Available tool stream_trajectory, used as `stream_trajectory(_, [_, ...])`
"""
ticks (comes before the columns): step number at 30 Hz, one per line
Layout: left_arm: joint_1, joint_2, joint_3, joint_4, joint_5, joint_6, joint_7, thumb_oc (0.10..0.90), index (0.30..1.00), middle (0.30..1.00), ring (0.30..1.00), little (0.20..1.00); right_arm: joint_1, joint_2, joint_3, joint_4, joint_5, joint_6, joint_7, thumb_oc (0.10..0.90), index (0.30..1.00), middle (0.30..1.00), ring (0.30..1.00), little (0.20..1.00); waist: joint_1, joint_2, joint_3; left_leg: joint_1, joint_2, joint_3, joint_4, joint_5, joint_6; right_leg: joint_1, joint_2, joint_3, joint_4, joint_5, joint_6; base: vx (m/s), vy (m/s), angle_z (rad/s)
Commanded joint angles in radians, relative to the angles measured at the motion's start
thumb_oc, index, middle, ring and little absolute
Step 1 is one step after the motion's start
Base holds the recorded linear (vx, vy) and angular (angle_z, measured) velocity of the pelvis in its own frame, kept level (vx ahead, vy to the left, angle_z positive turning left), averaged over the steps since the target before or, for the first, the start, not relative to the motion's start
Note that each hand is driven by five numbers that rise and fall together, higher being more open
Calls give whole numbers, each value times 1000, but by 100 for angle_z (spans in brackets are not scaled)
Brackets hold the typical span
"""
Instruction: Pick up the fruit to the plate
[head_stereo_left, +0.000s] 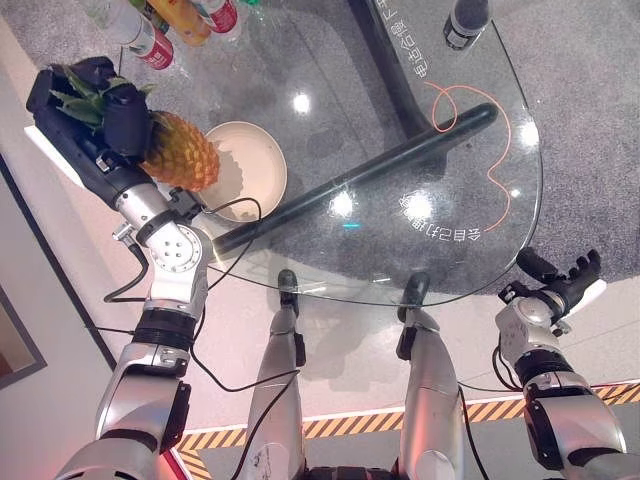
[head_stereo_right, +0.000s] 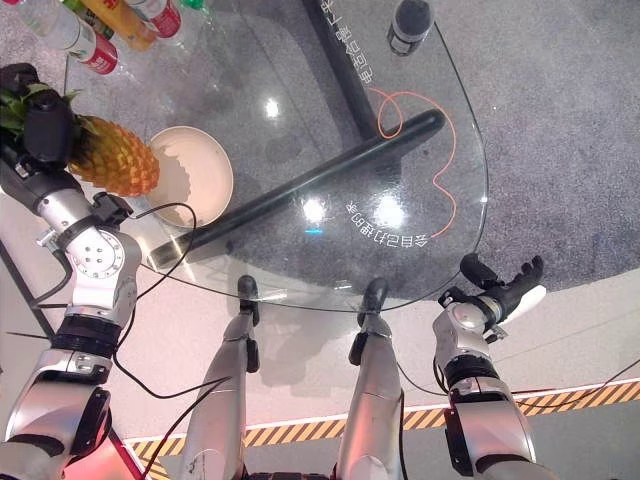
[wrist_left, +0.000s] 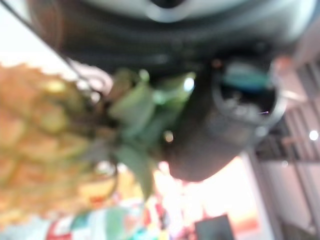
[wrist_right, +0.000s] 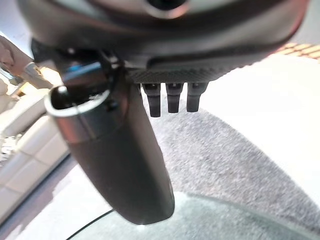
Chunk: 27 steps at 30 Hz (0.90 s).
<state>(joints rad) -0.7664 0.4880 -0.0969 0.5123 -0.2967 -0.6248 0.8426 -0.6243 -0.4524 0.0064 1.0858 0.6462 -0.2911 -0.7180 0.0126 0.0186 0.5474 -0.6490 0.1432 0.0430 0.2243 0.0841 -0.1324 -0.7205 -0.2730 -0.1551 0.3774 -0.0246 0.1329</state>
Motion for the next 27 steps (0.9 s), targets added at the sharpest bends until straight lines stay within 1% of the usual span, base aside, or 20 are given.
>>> stream_trajectory(1, [-123, 106, 28, -37, 81, -109, 41, 100, 300, 300, 300, 200, 20, -89, -21, 29, 24, -24, 12, 800, 900, 900, 900, 900, 8, -10, -27, -36, 16, -18, 57, -31, 39, 48, 6, 28, -39, 66, 7, 0, 0, 0])
stream_trajectory(2, [-135, 110, 23, -28, 84, -110, 40, 100, 300, 300, 300, 200, 16, -89, -21, 46, 22, -21, 26, 800, 900, 900, 900, 900, 7, -12, -27, -46, 16, -18, 55, -22, 41, 39, 7, 28, -43, 77, 5, 0, 0, 0])
stream_trajectory(4, [-143, 117, 19, -21, 82, -108, 37, 100, 300, 300, 300, 200, 18, -89, -20, 60, 34, -15, 36, 800, 900, 900, 900, 900, 7, -14, -27, -46, 17, -19, 56, -23, 41, 39, 9, 28, -43, 77, 6, 0, 0, 0])
stream_trajectory(5, [-145, 119, 14, -16, 81, -107, 38, 100, 300, 300, 300, 200, 23, -87, -19, 72, 40, -12, 43, 800, 900, 900, 900, 900, 6, -15, -27, -38, 18, -19, 59, -34, 40, 46, 10, 28, -38, 67, 7, 0, 0, 0])
stream_trajectory(6, [-153, 125, 11, -10, 79, -104, 37, 100, 300, 300, 300, 200, 27, -86, -22, 89, 35, 2, 52, 800, 900, 900, 900, 900, 6, -17, -27, -36, 18, -18, 57, -36, 41, 49, 12, 27, -41, 66, 9, 0, 0, 0])
stream_trajectory(7, [-162, 127, 10, -7, 81, -103, 38, 100, 300, 300, 300, 200, 27, -84, -22, 97, 34, 6, 56, 800, 900, 900, 900, 900, 4, -18, -27, -45, 16, -18, 53, -25, 43, 42, 13, 27, -47, 77, 7, 0, 0, 0])
stream_trajectory(10, [-170, 127, 2, -5, 83, -99, 42, 100, 300, 300, 300, 200, 32, -81, -24, 114, 40, 25, 68, 800, 900, 900, 900, 900, 4, -20, -27, -47, 16, -19, 53, -26, 45, 40, 14, 26, -48, 79, 7, 0, 0, 0])
stream_trajectory(11, [-168, 125, -2, -2, 83, -97, 39, 100, 300, 300, 300, 200, 40, -76, -20, 123, 37, 40, 70, 800, 900, 900, 900, 900, 3, -21, -27, -37, 17, -19, 56, -39, 44, 49, 15, 26, -44, 68, 10, 0, 0, 0])
stream_trajectory(13, [-179, 124, -9, 5, 83, -93, 36, 100, 300, 300, 300, 200, 38, -74, -18, 139, 40, 59, 79, 800, 900, 900, 900, 900, 3, -22, -27, -48, 14, -21, 54, -29, 46, 41, 16, 25, -50, 79, 8, 0, 0, 0])
stream_trajectory(14, [-176, 122, -13, 6, 82, -90, 34, 100, 300, 300, 300, 200, 44, -73, -17, 145, 40, 62, 83, 800, 900, 900, 900, 900, 3, -23, -27, -39, 15, -21, 59, -41, 45, 49, 17, 25, -45, 68, 10, 0, 0, 0])
stream_trajectory(15, [-182, 123, -16, 6, 79, -86, 31, 100, 300, 300, 300, 200, 41, -74, -17, 149, 42, 67, 89, 800, 900, 900, 900, 900, 2, -24, -27, -48, 14, -22, 57, -32, 47, 41, 17, 24, -49, 78, 9, 0, 0, 0])
stream_trajectory(17, [-186, 119, -24, 12, 74, -83, 23, 100, 300, 300, 300, 200, 41, -73, -14, 151, 43, 70, 97, 800, 900, 900, 900, 900, 1, -25, -27, -49, 14, -22, 58, -34, 48, 38, 19, 24, -48, 78, 9, 0, 0, 0])
stream_trajectory(18, [-184, 117, -27, 18, 70, -85, 18, 100, 300, 300, 300, 200, 42, -72, -11, 152, 41, 72, 99, 800, 900, 900, 900, 900, 1, -26, -27, -41, 15, -22, 61, -45, 47, 46, 20, 24, -44, 67, 10, 0, 0, 0])
stream_trajectory(19, [-190, 118, -26, 23, 67, -86, 13, 100, 300, 300, 300, 200, 36, -73, -11, 152, 39, 72, 100, 800, 900, 900, 900, 900, 0, -27, -27, -50, 15, -22, 58, -35, 49, 38, 20, 23, -48, 78, 8, 0, 0, 0])
stream_trajectory(20, [-191, 114, -31, 34, 69, -88, 7, 100, 300, 300, 300, 200, 36, -72, -8, 151, 37, 72, 103, 800, 900, 900, 900, 900, -1, -29, -27, -42, 16, -21, 63, -46, 47, 46, 21, 24, -44, 67, 10, 0, 0, 0])
stream_trajectory(21, [-197, 115, -31, 36, 68, -88, 3, 100, 300, 300, 300, 200, 31, -72, -8, 150, 36, 71, 103, 800, 900, 900, 900, 900, -2, -29, -27, -52, 16, -21, 60, -35, 49, 38, 21, 24, -49, 78, 8, 0, 0, 0])
stream_trajectory(23, [-200, 113, -41, 53, 59, -91, -10, 100, 300, 300, 300, 200, 31, -69, 0, 149, 33, 68, 106, 800, 900, 900, 900, 900, -4, -32, -27, -42, 18, -20, 62, -46, 46, 47, 24, 24, -47, 68, 10, 0, 0, 0])
stream_trajectory(24, [-209, 116, -44, 62, 52, -92, -17, 100, 300, 300, 300, 200, 23, -70, 1, 147, 28, 68, 107, 800, 900, 900, 900, 900, -7, -32, -27, -49, 17, -18, 58, -35, 48, 40, 24, 24, -53, 79, 8, 0, 0, 0])
stream_trajectory(27, [-218, 118, -53, 80, 36, -95, -33, 100, 300, 300, 300, 200, 18, -71, 3, 146, 22, 70, 109, 800, 900, 900, 900, 900, -10, -33, -27, -50, 18, -15, 58, -34, 47, 37, 26, 27, -53, 80, 9, -2, 6, -1])
